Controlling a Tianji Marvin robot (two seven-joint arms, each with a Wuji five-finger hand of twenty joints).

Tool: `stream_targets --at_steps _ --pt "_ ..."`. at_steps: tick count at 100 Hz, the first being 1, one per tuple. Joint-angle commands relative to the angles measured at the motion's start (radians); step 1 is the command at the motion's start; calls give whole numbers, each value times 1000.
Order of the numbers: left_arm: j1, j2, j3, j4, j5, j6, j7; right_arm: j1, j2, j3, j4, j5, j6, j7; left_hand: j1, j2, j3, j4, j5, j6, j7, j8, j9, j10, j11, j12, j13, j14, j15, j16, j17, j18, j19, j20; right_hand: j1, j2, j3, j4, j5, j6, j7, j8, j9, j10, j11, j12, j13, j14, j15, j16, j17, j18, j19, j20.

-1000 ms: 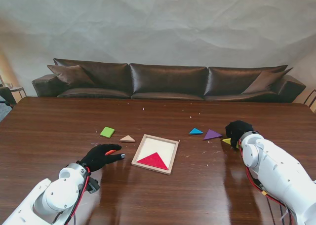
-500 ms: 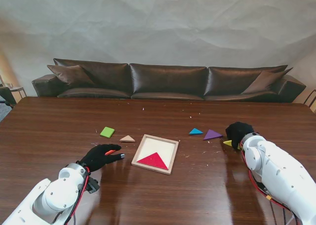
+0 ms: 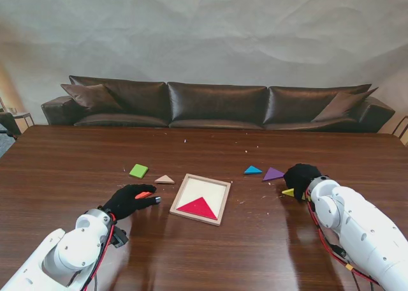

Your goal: Assemble the tangram pieces into a square

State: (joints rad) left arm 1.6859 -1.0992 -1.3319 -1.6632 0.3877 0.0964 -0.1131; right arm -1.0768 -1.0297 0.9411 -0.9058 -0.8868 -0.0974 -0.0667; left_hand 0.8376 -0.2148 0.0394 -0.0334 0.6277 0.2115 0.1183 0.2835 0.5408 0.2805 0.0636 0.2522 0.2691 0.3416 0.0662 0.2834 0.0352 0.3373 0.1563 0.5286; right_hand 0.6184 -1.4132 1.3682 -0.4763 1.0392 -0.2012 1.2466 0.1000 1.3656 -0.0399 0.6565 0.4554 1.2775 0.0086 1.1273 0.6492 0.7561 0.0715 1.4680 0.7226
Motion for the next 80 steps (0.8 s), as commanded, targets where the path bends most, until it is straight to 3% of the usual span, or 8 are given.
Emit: stream_targets --at_steps 1,42,80 --pt "-2 -2 1 2 -4 -4 -20 -2 -12 -12 -36 -9 -25 21 8 48 -24 20 3 -6 -1 3 20 3 -3 11 10 -7 4 10 4 -18 -2 3 105 77 132 66 78 -121 85 -4 86 -1 18 14 34 -141 97 35 348 -26 55 27" --pt "-10 -1 0 8 -6 -8 -25 -17 -28 -64 -233 -45 -141 5 11 53 -24 20 4 -6 -1 3 21 5 -3 11 9 -8 3 10 2 -19 -2 3 103 92 132 68 68 -136 92 -1 84 -14 4 12 34 -138 83 25 339 -19 28 19" --pt "-16 0 0 15 -8 -18 -28 69 -68 -253 -258 -15 -202 -82 13 54 -26 20 5 -4 0 3 21 7 -3 11 9 -6 3 10 3 -18 -2 3 109 111 123 76 61 -162 95 7 86 -42 -22 7 31 -130 40 -2 317 10 -55 -13"
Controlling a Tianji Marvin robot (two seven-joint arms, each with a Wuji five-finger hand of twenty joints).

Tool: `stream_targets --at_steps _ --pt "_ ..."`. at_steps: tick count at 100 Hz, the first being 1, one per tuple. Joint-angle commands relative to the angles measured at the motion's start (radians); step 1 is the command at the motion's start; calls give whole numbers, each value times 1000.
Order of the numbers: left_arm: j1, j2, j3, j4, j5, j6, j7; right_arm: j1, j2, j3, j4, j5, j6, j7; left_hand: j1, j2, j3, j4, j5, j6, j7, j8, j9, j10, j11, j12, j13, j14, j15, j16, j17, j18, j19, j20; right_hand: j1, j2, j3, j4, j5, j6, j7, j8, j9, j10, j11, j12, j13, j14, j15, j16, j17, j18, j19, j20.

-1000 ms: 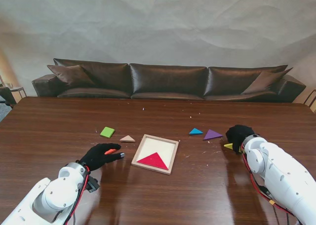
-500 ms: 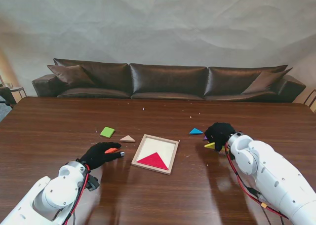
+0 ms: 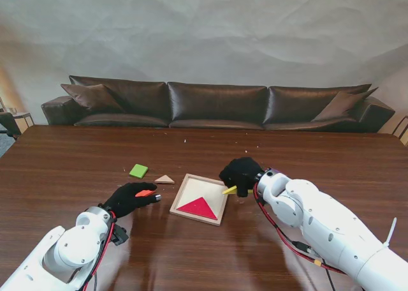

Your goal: Assemble the tangram pieces into a square

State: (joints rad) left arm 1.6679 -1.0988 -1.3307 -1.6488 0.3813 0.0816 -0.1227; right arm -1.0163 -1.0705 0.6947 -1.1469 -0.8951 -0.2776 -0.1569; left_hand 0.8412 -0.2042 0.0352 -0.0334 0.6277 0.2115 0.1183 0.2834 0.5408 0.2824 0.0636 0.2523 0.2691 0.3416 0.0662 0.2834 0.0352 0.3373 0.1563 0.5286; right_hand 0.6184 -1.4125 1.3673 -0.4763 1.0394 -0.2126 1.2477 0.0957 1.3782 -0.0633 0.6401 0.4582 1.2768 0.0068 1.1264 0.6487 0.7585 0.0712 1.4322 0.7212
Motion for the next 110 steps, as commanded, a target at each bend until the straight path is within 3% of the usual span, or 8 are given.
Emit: stream_targets --at_steps 1,27,61,75,79,110 --pt "2 -1 -1 0 -2 -4 -18 11 -28 -11 -17 -7 -24 6 9 43 -22 20 5 -3 0 3 21 6 -3 11 8 -6 3 9 2 -19 -2 3 109 111 124 77 61 -151 94 11 74 -19 -6 4 31 -128 40 -2 313 11 -21 -12" --pt "5 -1 -6 -3 -1 -5 -16 86 -57 -138 32 7 -57 -53 10 45 -23 20 1 -7 -2 2 21 2 -3 11 9 -6 3 9 2 -19 -2 3 119 120 115 83 68 -174 92 22 74 -50 -28 -3 26 -110 -37 -59 279 30 -89 -40" --pt "10 0 -12 -7 1 -4 -20 186 -104 -287 161 24 -100 -136 9 46 -25 20 5 -5 0 3 23 2 -2 11 9 -6 3 9 2 -18 -2 4 130 122 104 88 87 -184 82 36 72 -76 -45 -19 19 -94 -131 -119 234 30 -142 -70" --pt "7 1 -13 -7 1 -4 -27 223 -131 -349 221 31 -111 -179 9 45 -26 21 3 -4 -1 3 23 4 -2 11 9 -6 3 10 2 -18 -2 4 135 117 100 89 97 -186 77 38 74 -82 -48 -25 19 -91 -144 -121 226 23 -151 -81" --pt "7 2 -13 -7 2 -4 -29 233 -140 -366 239 32 -114 -193 9 45 -26 20 4 -4 -1 3 22 3 -3 11 9 -7 3 10 2 -17 -2 4 135 116 100 89 101 -188 69 47 74 -84 -42 -33 22 -91 -154 -111 223 21 -134 -135" --pt "6 2 -14 -6 2 -2 -32 284 -204 -480 358 24 -140 -306 10 46 -26 21 5 -4 0 3 23 4 -2 11 9 -8 3 9 2 -18 -2 4 141 100 99 87 121 -189 63 43 79 -94 -45 -43 20 -94 -170 -126 210 14 -131 -190"
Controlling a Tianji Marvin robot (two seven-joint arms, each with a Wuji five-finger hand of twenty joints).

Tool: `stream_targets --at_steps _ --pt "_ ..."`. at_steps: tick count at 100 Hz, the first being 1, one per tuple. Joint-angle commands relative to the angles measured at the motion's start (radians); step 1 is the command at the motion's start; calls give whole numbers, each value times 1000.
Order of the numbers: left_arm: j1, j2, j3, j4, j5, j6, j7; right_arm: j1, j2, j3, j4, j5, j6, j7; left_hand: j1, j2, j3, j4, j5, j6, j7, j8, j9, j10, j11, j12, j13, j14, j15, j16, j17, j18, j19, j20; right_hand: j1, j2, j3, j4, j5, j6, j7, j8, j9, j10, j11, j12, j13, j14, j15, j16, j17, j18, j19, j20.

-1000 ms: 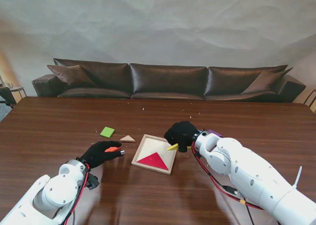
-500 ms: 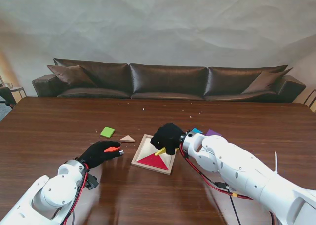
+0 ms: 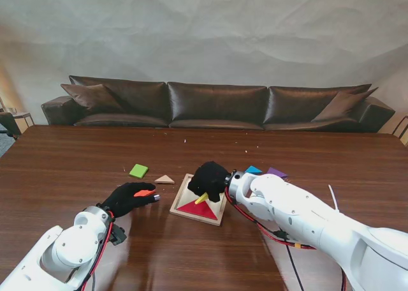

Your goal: Assemble the tangram pieces into a square

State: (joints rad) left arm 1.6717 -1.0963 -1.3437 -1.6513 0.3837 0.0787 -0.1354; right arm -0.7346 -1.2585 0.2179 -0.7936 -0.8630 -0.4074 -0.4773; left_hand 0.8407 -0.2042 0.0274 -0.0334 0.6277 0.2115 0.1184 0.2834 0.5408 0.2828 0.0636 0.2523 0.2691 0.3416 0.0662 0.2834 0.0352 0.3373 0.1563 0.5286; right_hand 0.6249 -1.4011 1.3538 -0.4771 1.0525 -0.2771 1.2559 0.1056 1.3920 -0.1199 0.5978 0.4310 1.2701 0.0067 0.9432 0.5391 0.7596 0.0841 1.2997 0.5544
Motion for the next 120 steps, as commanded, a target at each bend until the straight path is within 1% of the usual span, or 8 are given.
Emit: stream_targets --at_steps 1,8,24,46,85,87,90,120 --pt "2 0 -1 -4 -1 2 -19 3 -17 -6 7 -8 -12 12 10 46 -19 21 5 -5 0 3 21 4 -3 11 8 -7 3 9 2 -18 -2 4 134 88 113 88 109 -124 54 33 65 -37 -2 -16 26 -94 13 -17 208 1 1 -25" --pt "2 0 0 -4 -2 3 -19 9 -27 -21 25 -7 -17 2 10 46 -19 21 5 -6 0 3 22 4 -3 11 9 -7 3 9 2 -18 -2 4 135 87 112 88 111 -126 52 35 64 -39 -1 -21 26 -95 1 -19 197 1 24 -95" --pt "4 -1 1 -5 -3 6 -17 18 -42 -41 58 0 -26 -10 9 47 -20 21 5 -4 0 3 22 4 -3 11 9 -7 3 9 2 -19 -2 4 134 90 112 88 110 -129 51 35 63 -44 -4 -24 25 -95 -16 -34 186 3 16 -111" --pt "5 -2 3 -6 -6 10 -15 27 -35 -50 62 -5 -32 -3 11 47 -19 21 8 -3 1 3 23 4 -2 11 10 -7 4 10 2 -18 -2 4 132 97 106 89 107 -133 50 37 58 -45 -16 -35 23 -87 -44 -53 170 9 6 -118" --pt "5 -1 7 -6 -8 14 -16 31 -16 -49 47 -13 -46 21 11 48 -20 21 11 -3 2 4 23 3 -2 11 10 -6 4 10 1 -19 -2 4 122 96 96 87 97 -139 41 29 55 -46 -33 -48 19 -79 -86 -71 151 2 -17 -82" --pt "5 -1 7 -6 -8 14 -17 31 -15 -49 46 -13 -47 22 11 47 -20 21 11 -3 2 4 23 3 -2 11 10 -6 4 10 1 -19 -2 4 121 94 98 86 98 -140 40 23 56 -46 -39 -46 23 -79 -100 -60 154 2 -41 -32" --pt "5 -1 7 -6 -7 15 -17 30 -15 -48 45 -13 -49 24 11 47 -20 21 12 -2 2 4 23 5 -2 11 10 -6 4 10 2 -18 -2 4 122 94 98 86 98 -141 39 21 56 -46 -41 -45 23 -79 -107 -59 152 2 -50 -17" --pt "11 0 5 -12 -6 24 -21 31 -15 -59 50 -17 -67 20 11 48 -20 21 10 -3 1 4 24 4 -2 11 9 -7 3 10 1 -18 -2 4 112 84 99 80 88 -116 6 19 23 -38 -78 -46 10 -59 -183 -94 102 31 -95 -24"
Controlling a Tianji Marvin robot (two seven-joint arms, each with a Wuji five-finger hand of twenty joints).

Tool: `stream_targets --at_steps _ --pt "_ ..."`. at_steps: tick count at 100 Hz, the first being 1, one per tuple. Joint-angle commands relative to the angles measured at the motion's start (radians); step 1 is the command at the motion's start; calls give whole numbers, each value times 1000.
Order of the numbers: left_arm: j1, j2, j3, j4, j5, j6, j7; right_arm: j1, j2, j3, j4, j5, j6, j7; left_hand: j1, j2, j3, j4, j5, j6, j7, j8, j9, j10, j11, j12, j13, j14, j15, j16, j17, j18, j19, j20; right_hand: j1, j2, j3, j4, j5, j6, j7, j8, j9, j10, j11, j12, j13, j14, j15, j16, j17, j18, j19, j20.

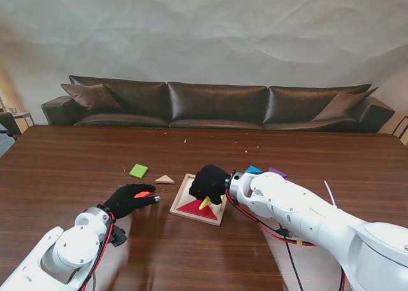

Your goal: Assemble the tangram pieces into a square

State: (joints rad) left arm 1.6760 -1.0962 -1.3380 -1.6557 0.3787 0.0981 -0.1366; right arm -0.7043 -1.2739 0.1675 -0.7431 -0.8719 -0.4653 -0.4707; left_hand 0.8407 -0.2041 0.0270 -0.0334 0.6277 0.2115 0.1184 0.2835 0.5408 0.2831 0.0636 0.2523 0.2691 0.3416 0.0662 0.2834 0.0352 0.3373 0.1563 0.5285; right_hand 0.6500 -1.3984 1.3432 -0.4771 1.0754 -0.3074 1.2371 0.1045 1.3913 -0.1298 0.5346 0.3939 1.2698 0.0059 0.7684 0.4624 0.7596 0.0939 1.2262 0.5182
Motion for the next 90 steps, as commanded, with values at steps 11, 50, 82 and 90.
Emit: stream_targets --at_steps 11,50,82,90 --pt "9 0 -1 -10 -1 7 -22 3 0 -20 4 -14 -11 7 11 48 -20 21 9 -4 1 4 23 3 -2 11 9 -6 3 10 1 -19 -2 4 79 82 112 78 55 -80 13 32 14 -30 -27 -9 5 -56 -38 -28 82 23 -40 4" --pt "18 1 -6 -18 0 15 -27 8 -8 -44 21 -19 -23 -6 11 49 -20 21 11 -2 1 4 24 3 -2 12 9 -8 3 10 1 -19 -2 4 63 71 122 69 -43 -21 -147 86 -74 -17 -116 -11 -51 -33 -162 -12 -1 39 -87 -41" --pt "21 2 -8 -21 1 18 -31 8 -4 -46 20 -26 -11 -17 12 49 -20 21 10 -2 1 4 27 6 -2 12 10 -7 4 10 1 -20 -2 4 -2 120 151 116 -150 38 -358 254 -230 -2 -61 -82 -86 -17 -303 35 -70 57 -106 -82" --pt "20 2 -8 -21 1 18 -32 8 -6 -47 22 -26 -9 -20 12 49 -20 21 11 -1 1 4 28 6 -1 12 11 -9 4 10 2 -20 -2 4 -16 135 157 137 -184 45 -378 247 -261 5 -59 -86 -96 -15 -314 27 -79 57 -110 -85"
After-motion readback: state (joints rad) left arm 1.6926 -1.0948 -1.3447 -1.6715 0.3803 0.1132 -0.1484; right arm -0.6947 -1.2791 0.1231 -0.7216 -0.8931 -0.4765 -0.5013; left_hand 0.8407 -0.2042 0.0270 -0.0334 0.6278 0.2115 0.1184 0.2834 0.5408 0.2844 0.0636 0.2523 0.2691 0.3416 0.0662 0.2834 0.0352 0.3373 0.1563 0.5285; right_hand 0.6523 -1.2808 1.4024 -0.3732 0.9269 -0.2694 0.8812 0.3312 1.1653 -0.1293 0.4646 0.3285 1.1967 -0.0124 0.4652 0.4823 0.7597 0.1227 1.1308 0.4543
